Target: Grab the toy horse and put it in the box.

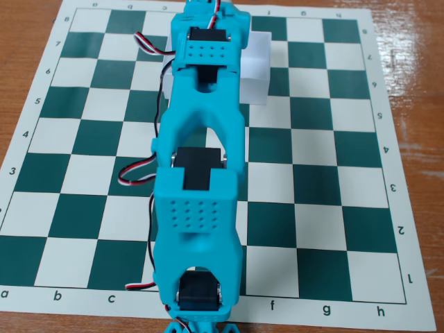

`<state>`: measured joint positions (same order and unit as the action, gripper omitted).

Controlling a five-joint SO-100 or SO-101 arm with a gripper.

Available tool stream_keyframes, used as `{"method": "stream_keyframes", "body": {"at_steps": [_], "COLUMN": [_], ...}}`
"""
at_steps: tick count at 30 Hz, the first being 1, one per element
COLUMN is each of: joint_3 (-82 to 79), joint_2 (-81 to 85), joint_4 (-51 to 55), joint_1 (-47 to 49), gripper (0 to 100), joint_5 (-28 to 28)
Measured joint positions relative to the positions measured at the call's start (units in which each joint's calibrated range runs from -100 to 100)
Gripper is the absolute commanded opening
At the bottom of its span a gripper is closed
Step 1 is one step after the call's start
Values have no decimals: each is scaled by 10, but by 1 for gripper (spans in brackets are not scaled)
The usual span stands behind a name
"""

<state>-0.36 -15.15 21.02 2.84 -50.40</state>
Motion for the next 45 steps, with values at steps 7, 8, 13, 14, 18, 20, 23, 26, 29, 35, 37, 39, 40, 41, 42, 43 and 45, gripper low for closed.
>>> {"method": "stream_keyframes", "body": {"at_steps": [7,8,13,14,18,20,23,26,29,35,37,39,40,41,42,43,45], "joint_3": [100,105,151,166,196,213,227,228,228,159,105,43,9,-28,-67,-110,-195], "joint_2": [-129,-142,-206,-219,-254,-262,-265,-265,-265,-183,-114,-39,1,41,83,126,214], "joint_4": [0,0,0,0,0,0,0,0,0,25,39,54,62,69,77,86,107], "joint_1": [-7,-7,-5,-4,3,5,7,7,7,7,7,7,7,7,7,7,10], "gripper": [0,0,0,0,8,16,20,21,20,18,16,10,7,4,2,0,0], "joint_5": [1,2,15,20,30,39,47,49,49,56,61,63,64,64,64,64,64]}}
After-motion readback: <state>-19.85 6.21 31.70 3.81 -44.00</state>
